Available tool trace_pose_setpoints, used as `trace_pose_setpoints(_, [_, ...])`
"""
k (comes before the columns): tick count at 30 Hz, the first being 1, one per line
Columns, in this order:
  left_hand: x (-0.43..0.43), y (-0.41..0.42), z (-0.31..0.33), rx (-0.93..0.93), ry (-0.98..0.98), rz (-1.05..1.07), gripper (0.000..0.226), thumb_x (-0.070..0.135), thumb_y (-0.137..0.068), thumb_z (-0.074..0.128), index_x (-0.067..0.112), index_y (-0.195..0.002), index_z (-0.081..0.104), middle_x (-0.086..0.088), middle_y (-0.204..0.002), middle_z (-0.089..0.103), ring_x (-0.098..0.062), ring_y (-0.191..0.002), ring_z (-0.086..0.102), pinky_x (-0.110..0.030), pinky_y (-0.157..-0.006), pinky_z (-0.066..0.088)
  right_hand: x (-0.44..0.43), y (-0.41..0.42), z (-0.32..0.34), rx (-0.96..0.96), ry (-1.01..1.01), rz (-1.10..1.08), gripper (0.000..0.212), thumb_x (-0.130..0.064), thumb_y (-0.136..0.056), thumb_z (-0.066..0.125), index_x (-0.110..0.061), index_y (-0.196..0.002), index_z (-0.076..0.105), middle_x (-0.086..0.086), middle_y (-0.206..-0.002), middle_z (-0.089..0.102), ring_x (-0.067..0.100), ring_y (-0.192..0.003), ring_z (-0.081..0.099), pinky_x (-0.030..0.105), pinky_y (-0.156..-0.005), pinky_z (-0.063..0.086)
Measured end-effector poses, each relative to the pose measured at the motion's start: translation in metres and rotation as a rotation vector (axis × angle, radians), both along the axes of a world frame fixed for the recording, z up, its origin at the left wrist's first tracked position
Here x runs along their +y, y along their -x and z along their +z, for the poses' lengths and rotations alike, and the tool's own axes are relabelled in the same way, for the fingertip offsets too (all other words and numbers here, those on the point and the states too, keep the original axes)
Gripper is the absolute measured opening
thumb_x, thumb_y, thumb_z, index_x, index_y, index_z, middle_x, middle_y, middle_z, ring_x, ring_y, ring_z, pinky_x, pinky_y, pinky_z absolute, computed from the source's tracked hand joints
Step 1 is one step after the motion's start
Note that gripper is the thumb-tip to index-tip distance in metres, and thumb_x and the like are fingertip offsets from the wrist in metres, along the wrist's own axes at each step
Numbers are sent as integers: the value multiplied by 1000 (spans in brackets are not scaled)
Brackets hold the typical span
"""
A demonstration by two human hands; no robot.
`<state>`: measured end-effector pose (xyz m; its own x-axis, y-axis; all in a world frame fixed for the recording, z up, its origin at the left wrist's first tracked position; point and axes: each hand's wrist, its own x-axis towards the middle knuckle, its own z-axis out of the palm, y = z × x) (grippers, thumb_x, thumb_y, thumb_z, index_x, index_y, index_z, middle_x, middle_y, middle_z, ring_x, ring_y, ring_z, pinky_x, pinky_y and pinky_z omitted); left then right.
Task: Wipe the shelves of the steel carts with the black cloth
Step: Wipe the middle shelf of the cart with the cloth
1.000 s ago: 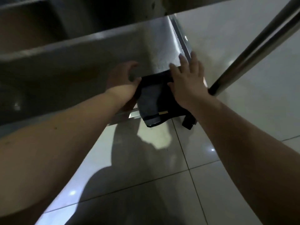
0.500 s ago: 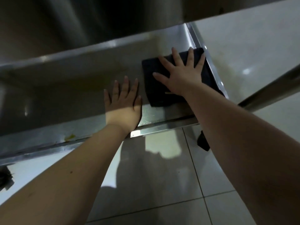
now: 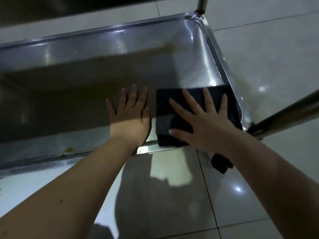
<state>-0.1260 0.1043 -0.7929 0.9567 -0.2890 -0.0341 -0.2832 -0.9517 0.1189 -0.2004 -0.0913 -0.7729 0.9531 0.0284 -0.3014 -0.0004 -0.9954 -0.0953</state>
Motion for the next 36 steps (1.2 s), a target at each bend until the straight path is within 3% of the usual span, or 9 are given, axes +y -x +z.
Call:
trace_pose_setpoints(3, [1, 2, -1, -21, 34, 38, 59, 35, -102, 33, 41, -154, 6, 4, -165, -1, -24, -151, -5, -54, -118, -7, -3, 24, 3, 37, -32, 36, 89, -90, -50, -26, -61, -134, -31, -16, -156, -31, 37, -144, -26, 71, -105, -15])
trace_pose_setpoints(5, [3, 2, -1, -25, 42, 129, 64, 41, -100, 34, 45, -153, -2, 4, -164, -10, -27, -150, -13, -57, -116, -12, -5, 7, 1, 2, -13, 38, 89, -88, -48, -31, -63, -133, -29, -17, -157, -28, 38, -145, -23, 72, -104, -14])
trace_pose_setpoints(10, [3, 3, -2, 18, -26, 253, 62, 53, -99, 26, 49, -151, -6, 6, -163, -17, -34, -147, -22, -64, -112, -14, -15, -111, -6, -86, 14, -78, 69, -81, -83, 19, -61, -144, -7, -15, -161, -15, 39, -146, -16, 74, -105, -14])
trace_pose_setpoints(16, [1, -3, -2, 90, -26, 225, 57, 54, -99, 20, 53, -150, -7, 7, -163, -15, -33, -148, -17, -67, -111, -13, -14, -205, -3, -40, 39, -99, 72, -78, -88, 21, -53, -149, -7, -4, -163, -13, 44, -145, -16, 78, -103, -9])
trace_pose_setpoints(20, [2, -4, -1, 90, -33, 207, 58, 52, -99, 19, 51, -150, -7, 6, -163, -15, -34, -148, -17, -66, -112, -12, -10, -176, 0, -49, 15, -120, 69, -77, -88, 20, -54, -148, -5, -8, -163, -12, 41, -145, -18, 76, -104, -11])
trace_pose_setpoints(28, [9, -9, 9, 203, -29, 169, 55, 46, -103, 20, 51, -150, -7, 10, -163, -16, -31, -149, -16, -61, -114, -12, 10, -6, -2, -67, 23, -132, 70, -79, -79, 10, -61, -143, -13, -18, -159, -21, 35, -145, -22, 70, -107, -15])
trace_pose_setpoints(32, [57, -26, 22, 120, -48, -39, 53, 41, -104, 25, 44, -154, 7, 11, -164, 0, -25, -151, -4, -50, -120, -1, 13, 0, -2, -35, 51, -136, 73, -80, -75, 7, -61, -140, -19, -18, -159, -23, 35, -145, -22, 71, -108, -13])
trace_pose_setpoints(36, [119, -44, 17, 82, -102, -29, 56, 49, -102, 25, 46, -153, 3, 12, -164, -6, -25, -150, -10, -53, -119, -6, 19, -4, -1, -8, 54, -161, 71, -80, -77, 7, -61, -140, -19, -18, -159, -23, 36, -145, -23, 71, -108, -11])
